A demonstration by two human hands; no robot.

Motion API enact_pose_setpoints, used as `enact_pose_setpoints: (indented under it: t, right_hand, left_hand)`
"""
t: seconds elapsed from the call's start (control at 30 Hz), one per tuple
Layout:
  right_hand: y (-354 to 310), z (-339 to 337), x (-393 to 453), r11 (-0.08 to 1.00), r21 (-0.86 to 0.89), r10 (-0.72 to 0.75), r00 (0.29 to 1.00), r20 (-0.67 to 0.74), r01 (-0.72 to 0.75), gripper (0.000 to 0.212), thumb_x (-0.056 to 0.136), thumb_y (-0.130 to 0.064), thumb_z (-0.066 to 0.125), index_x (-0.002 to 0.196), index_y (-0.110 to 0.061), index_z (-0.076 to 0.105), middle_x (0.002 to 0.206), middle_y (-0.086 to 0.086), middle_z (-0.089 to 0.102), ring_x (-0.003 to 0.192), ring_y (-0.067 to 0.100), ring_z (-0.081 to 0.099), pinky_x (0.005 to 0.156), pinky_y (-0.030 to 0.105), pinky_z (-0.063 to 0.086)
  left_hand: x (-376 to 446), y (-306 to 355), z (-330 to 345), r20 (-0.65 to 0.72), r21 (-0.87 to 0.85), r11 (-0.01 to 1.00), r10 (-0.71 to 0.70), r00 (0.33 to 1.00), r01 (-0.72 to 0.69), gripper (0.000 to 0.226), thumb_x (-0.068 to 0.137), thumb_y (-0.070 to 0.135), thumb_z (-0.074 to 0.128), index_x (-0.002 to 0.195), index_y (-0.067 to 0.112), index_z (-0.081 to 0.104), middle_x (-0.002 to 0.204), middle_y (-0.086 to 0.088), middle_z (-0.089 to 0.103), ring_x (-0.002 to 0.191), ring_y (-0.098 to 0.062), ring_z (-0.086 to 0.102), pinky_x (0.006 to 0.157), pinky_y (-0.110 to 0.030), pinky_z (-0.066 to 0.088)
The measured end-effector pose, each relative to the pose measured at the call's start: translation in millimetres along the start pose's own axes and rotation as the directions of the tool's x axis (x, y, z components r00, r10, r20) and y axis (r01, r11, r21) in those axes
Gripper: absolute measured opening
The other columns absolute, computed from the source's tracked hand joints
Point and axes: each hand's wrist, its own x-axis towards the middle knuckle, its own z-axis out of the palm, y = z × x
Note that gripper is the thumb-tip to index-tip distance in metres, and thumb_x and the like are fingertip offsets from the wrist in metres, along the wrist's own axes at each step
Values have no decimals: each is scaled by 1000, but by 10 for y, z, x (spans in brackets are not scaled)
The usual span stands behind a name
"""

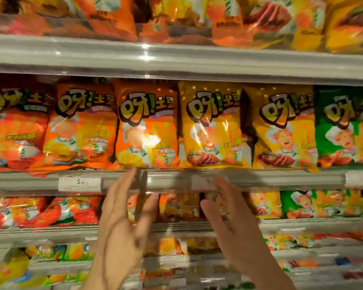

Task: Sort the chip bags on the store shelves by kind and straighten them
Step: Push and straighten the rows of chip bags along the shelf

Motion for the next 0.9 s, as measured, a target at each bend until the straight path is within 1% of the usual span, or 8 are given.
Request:
enact_pose_setpoints:
  t: [0.1, 0.2, 0.33, 0.4, 0.57, 0.67, 0.8, 0.9]
  right_hand:
    - [279, -470, 31, 999, 44, 13, 999, 51, -15, 61, 86, -79, 34, 141, -59, 19, 132, -54, 15, 115, -41, 14, 93, -6, 19]
    - [566, -935, 69, 998, 55, -14, 998, 60, 11, 59, 84, -73, 40, 138, -60, 21, 128, -52, 20, 113, -33, 27, 91, -3, 26]
    - [821, -1367, 155, 996, 86, -23, 1000, 9, 22, 54, 89, -70, 43, 138, -60, 26, 138, -37, 38, 125, -16, 40, 102, 21, 37]
    - [877, -1505, 213, 997, 78, -21, 1000, -23, 23, 55, 87, -69, 44, 138, -56, 29, 140, -29, 44, 128, -6, 44, 107, 32, 42]
    - [905, -1688, 351, 992, -60, -119, 984, -131, 112, 63, 88, -76, 37, 143, -45, 36, 138, -18, 52, 130, 3, 48, 105, 32, 45]
    - [780, -1719, 461, 981, -111, -174, 975, -134, 160, 66, 90, -74, 35, 146, -39, 38, 133, -16, 52, 125, 3, 49, 99, 29, 46]
    - [498, -1582, 725, 851, -363, -480, 842, -245, 379, 53, 99, -46, 52, 139, -13, 53, 128, 4, 60, 120, 21, 57, 98, 37, 50]
    - [253, -1472, 968, 765, -506, -481, 876, -39, 398, 69, 97, -59, 43, 152, -18, 39, 146, 5, 48, 136, 22, 43, 115, 39, 36]
  left_hand:
    - [-65, 342, 427, -19, -5, 997, -72, 997, 71, 61, 87, 60, 58, 143, 50, 38, 139, 12, 47, 131, -9, 48, 111, -32, 37]
    - [-88, 701, 799, -16, 61, 996, -60, 998, 61, 58, 91, 48, 65, 145, 42, 42, 143, 12, 47, 130, -5, 47, 110, -16, 33]
    - [-42, 1020, 1076, 22, 103, 995, -20, 1000, 17, 59, 93, 55, 56, 148, 39, 38, 144, 21, 41, 133, 1, 44, 107, -29, 38]
    - [26, 1129, 1159, 28, 94, 996, -5, 1000, 2, 58, 95, 55, 56, 148, 39, 38, 141, 21, 41, 129, 9, 42, 103, -26, 38]
    - [226, 1248, 1224, 40, 75, 996, 54, 998, -57, 55, 96, 47, 59, 147, 40, 40, 139, 16, 44, 127, -3, 51, 101, -29, 43]
    - [369, 1238, 1175, 26, 123, 986, 114, 993, -116, 52, 98, 48, 55, 147, 33, 43, 143, 13, 41, 132, -6, 45, 106, -28, 38]
    - [647, 1150, 1120, 51, 355, 892, 282, 958, -282, 55, 97, 43, 51, 148, 21, 46, 148, -3, 42, 136, -18, 41, 107, -30, 33]
    - [875, 975, 1012, 197, 525, 758, 335, 921, -388, 59, 99, 48, 45, 150, 19, 43, 149, -13, 42, 136, -29, 40, 107, -43, 38]
